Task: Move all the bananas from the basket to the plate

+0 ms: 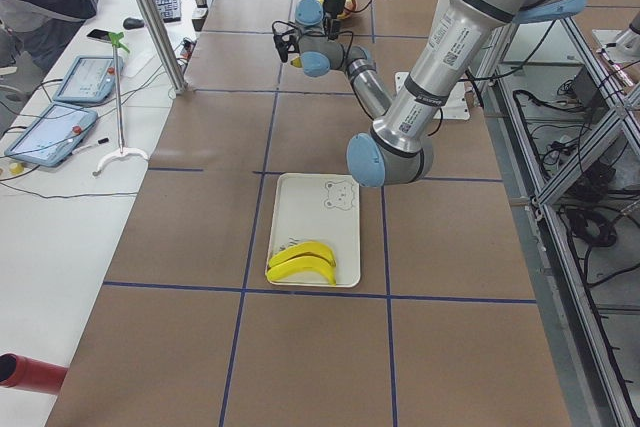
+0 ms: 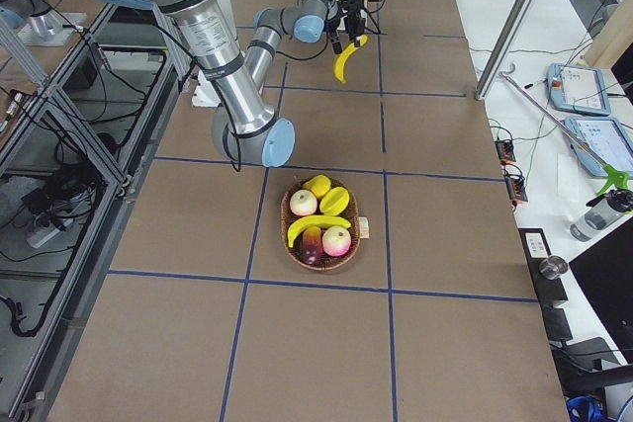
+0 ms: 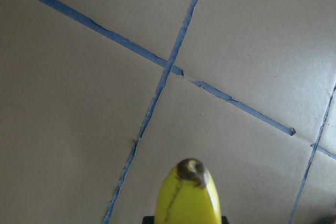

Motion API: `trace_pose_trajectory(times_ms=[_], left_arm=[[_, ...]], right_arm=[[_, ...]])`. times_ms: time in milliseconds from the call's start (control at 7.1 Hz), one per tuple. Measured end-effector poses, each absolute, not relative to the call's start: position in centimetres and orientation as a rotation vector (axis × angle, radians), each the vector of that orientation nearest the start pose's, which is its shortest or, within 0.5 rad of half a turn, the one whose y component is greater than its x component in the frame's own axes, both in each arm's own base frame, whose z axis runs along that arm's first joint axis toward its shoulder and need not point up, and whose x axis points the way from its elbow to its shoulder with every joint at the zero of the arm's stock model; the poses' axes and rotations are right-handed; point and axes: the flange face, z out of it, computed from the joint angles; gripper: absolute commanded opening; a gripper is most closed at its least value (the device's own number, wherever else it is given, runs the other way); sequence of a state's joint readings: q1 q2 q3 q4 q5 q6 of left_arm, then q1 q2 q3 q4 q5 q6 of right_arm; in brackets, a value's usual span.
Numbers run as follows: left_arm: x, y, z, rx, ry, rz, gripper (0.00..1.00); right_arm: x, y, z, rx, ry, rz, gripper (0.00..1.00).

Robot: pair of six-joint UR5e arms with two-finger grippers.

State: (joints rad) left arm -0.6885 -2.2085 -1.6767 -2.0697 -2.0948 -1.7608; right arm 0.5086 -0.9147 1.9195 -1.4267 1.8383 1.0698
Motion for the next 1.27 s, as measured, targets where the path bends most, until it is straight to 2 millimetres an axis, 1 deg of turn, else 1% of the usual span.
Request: trace_pose_trajectory(times_ms=[141,282,423,704,845,986,1127,1268], left_arm=[[42.9,-49.5,19.1,-0.165,1.276,-0.437,0.0],[39.8,-50.6,21.4,-0.184,1.261,-0.43,0.0],[36.1,-51.4,24.1,-0.184,1.249,-0.416,0.0],[28.1,-52.7,29.6,-0.172,1.221,-0.431,0.0],[25.2,-52.4,32.8,-0.155,1.196,-0.432,0.0],[22.6,-51.5,36.6,-0.132,1.159,-0.416,0.0],[20.2,-50.6,40.3,-0.109,1.121,-0.4,0.0],[18.2,-49.7,43.3,-0.095,1.087,-0.392,0.0]], right_arm=[[-45.4,-38.8,12.5,0.324,-1.121,-0.147,1.0],[-43.8,-39.2,13.6,0.302,-1.122,-0.145,1.0],[-42.6,-39.7,15.2,0.285,-1.108,-0.137,1.0],[-40.5,-41.4,19.5,0.244,-1.04,-0.102,1.0],[-39.0,-42.7,21.4,0.211,-0.98,-0.092,1.0],[-37.5,-43.9,22.8,0.188,-0.906,-0.111,1.0],[-35.8,-44.7,24.1,0.175,-0.837,-0.149,1.0],[-33.8,-45.1,25.7,0.17,-0.778,-0.192,1.0]])
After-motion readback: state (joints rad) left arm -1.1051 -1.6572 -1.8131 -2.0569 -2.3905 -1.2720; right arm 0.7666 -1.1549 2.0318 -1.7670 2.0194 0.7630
